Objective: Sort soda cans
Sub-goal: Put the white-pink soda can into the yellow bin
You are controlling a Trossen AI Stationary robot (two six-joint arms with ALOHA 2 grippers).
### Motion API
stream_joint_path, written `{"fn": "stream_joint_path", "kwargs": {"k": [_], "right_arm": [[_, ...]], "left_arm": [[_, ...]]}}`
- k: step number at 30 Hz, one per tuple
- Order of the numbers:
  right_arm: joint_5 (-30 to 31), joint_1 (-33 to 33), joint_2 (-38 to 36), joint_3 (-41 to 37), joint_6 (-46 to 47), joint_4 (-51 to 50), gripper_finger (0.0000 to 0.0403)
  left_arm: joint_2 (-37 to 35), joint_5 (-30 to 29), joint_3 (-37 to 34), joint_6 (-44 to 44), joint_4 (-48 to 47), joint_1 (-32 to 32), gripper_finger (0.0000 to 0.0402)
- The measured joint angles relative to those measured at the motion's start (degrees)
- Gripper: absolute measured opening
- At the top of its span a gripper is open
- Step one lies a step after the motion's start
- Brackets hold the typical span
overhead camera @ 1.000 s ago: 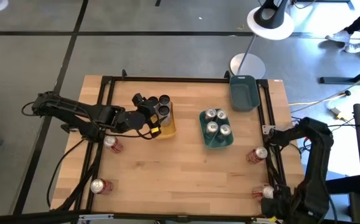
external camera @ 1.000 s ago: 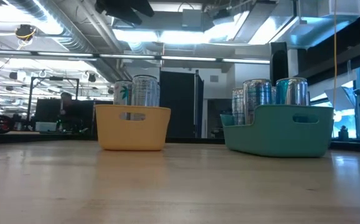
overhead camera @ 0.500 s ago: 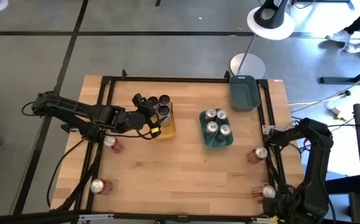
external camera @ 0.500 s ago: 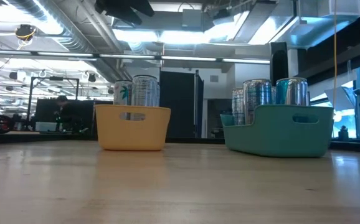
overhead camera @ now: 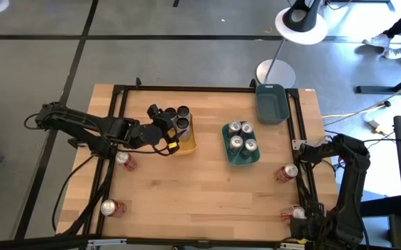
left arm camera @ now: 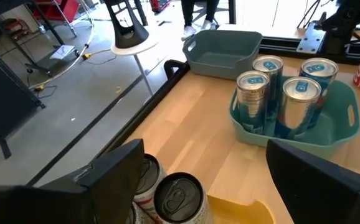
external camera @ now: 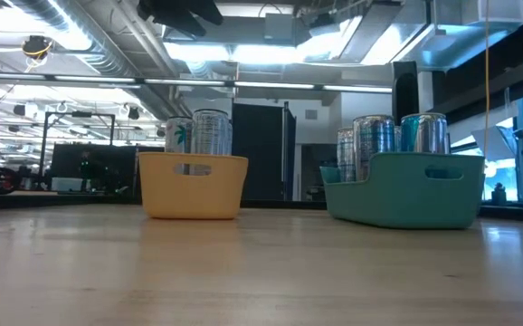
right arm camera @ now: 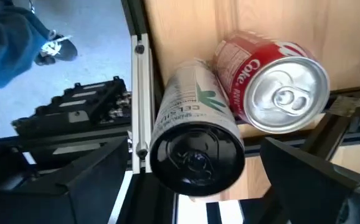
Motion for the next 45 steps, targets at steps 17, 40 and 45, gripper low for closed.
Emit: {"fn": "stream_joint_path", "kwargs": {"k": [17,40,45], "right_arm": [[-1.62,1.09,0.11,-6.80,1.24,6.23,0.0335],[0.64,-4.99,-0.11,7.22,-3.58,1.10,0.0245],[11.63,-12.81,-0.13,11.75,-14.36,-1.03,0.0245]], "left_arm": [[-0.02,0.00,-3.96,-2.86,0.50,0.00,0.0327],[-0.02,0.45,-3.96,-3.14,1.92,-0.04,0.0327],[-0.04,7.31,-3.98,-2.73,1.96,-0.72,0.0327]]}}
